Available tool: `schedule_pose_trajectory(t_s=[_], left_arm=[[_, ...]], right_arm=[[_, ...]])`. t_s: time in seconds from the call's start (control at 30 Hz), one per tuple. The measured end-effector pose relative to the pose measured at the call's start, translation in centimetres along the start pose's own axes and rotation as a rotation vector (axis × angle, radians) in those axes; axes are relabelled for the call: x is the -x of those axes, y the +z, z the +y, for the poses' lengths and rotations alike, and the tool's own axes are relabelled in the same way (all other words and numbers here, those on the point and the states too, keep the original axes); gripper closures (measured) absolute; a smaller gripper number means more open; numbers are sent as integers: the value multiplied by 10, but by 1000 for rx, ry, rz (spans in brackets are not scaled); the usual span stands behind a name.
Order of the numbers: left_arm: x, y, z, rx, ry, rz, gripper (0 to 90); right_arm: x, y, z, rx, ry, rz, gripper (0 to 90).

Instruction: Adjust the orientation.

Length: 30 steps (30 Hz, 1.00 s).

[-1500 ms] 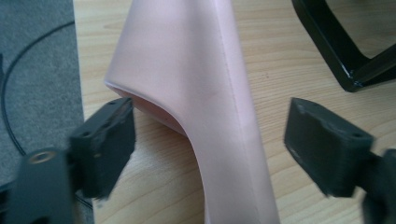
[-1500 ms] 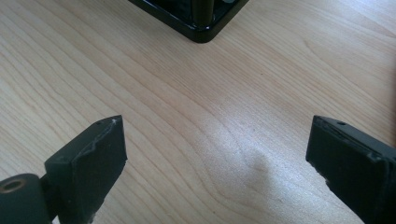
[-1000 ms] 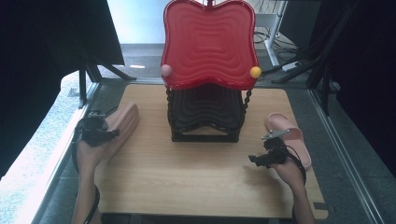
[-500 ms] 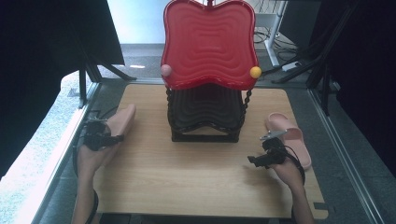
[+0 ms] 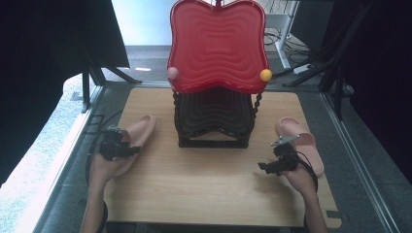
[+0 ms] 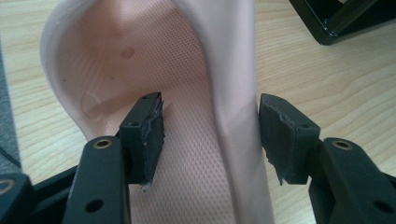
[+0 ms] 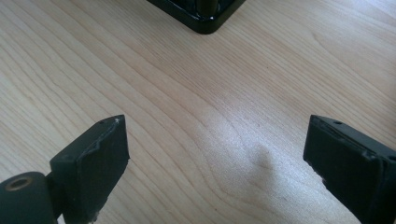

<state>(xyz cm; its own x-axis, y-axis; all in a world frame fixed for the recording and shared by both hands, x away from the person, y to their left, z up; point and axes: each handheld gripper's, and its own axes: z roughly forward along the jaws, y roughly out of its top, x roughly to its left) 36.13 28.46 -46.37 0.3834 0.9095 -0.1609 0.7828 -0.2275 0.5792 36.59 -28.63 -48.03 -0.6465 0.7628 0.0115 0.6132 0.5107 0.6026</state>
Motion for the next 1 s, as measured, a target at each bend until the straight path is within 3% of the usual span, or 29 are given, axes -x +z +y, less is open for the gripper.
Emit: schedule_pose_trajectory(t_s=[0.17, 0.4, 0.63, 0.77, 1.0], left_arm=[[4, 0, -2, 10, 1, -41, 424], [18, 4, 0, 20, 52, -78, 425], [26, 20, 13, 31, 54, -85, 493], [29, 30, 19, 31, 69, -56, 573], [29, 44, 24, 31, 59, -30, 692]], right_arm=[[0, -2, 1, 19, -4, 9, 69], [-1, -2, 1, 22, -4, 6, 69], [-1, -2, 1, 21, -5, 5, 69], [0, -3, 1, 23, 0, 5, 70], [1, -4, 0, 22, 0, 3, 69]])
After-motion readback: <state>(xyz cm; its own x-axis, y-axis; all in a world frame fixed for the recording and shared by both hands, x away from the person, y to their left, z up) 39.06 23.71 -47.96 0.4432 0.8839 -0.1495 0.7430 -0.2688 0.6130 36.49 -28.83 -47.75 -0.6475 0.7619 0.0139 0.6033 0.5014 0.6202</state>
